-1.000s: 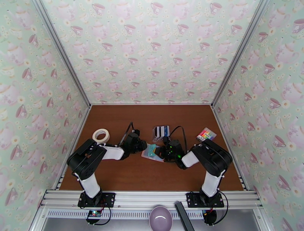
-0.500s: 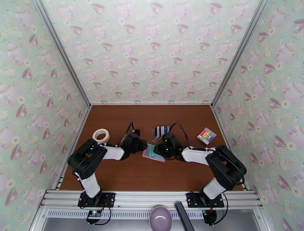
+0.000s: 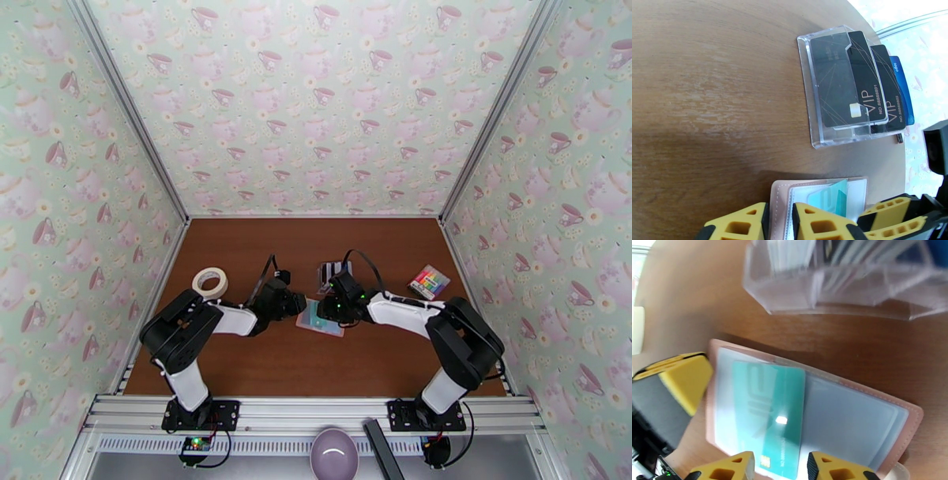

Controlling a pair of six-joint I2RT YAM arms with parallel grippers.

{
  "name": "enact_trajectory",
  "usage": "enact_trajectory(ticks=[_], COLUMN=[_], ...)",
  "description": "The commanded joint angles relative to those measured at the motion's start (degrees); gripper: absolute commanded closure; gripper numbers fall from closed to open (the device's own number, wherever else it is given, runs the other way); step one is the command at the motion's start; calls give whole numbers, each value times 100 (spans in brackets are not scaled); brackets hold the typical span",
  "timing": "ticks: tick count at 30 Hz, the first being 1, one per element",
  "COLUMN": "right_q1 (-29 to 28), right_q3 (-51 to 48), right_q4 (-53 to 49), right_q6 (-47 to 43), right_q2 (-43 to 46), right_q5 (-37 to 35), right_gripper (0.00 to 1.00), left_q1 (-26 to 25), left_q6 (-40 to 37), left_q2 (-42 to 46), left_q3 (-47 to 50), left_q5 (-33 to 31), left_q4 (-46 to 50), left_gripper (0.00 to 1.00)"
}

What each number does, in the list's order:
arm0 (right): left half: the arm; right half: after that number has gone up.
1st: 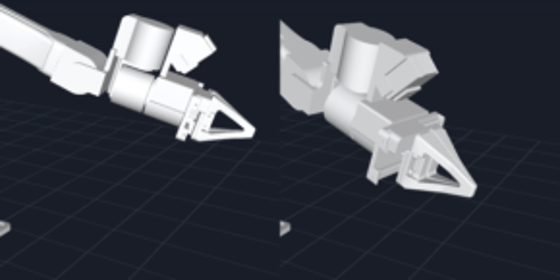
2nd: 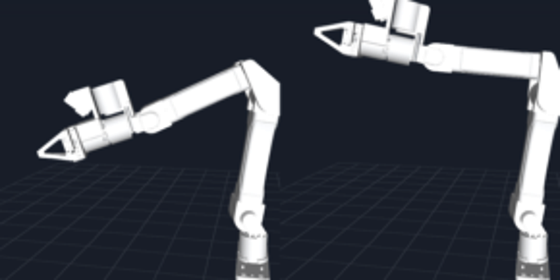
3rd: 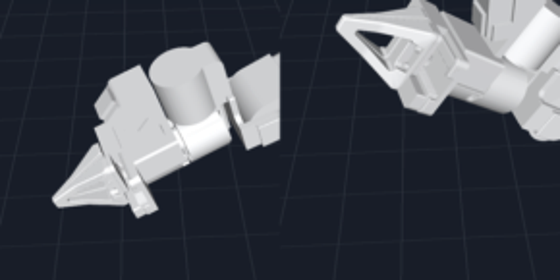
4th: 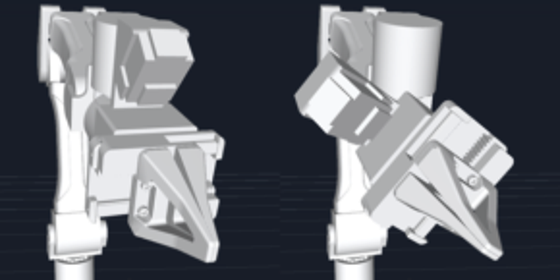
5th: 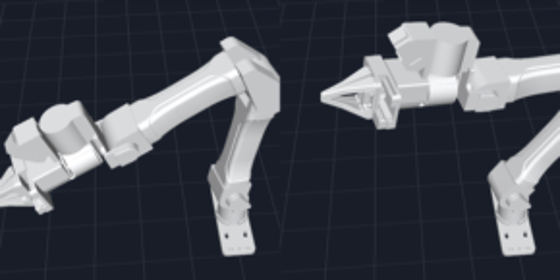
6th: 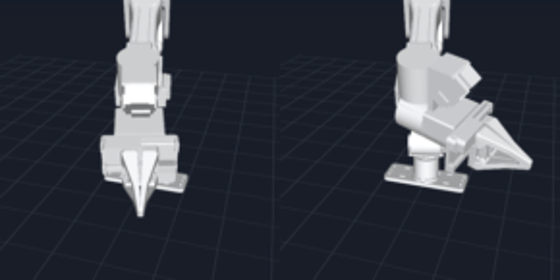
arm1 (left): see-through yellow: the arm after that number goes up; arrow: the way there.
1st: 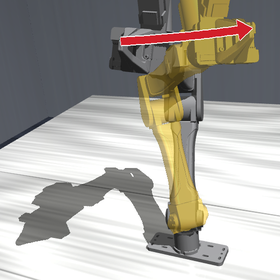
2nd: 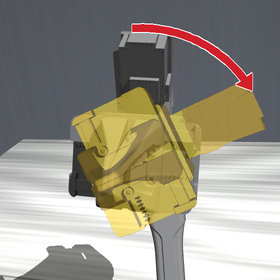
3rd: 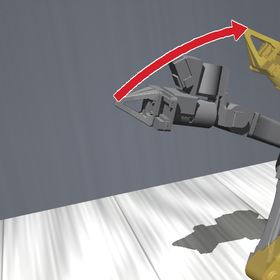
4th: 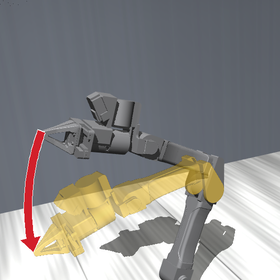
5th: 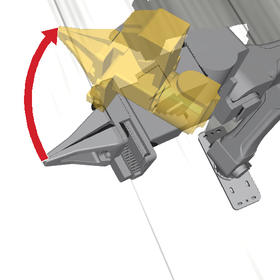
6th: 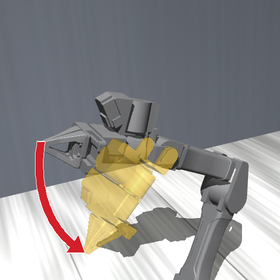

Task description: Put the credit cards into the card holder

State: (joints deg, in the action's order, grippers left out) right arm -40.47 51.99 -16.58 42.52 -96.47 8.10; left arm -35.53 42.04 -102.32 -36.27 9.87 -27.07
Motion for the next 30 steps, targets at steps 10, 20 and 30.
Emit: enact_trajectory(ticks=[10, 20, 30], right_q1=[-257, -448, -746], right_q3=[475, 807, 1114], right_q4=[-372, -764, -853], right_q6=[-148, -250, -232], right_q2=[-384, -418, -663], right_q5=[-238, -519, -329], right_gripper=[60, 62, 64], left_q1=[-420, -520, -530], left_q6=[331, 279, 408], left_q2=[-83, 334, 406], left_q3=[812, 866, 958], left_q5=[534, 187, 125], left_q4=[1590, 2071, 1996], left_gripper=[75, 80, 81])
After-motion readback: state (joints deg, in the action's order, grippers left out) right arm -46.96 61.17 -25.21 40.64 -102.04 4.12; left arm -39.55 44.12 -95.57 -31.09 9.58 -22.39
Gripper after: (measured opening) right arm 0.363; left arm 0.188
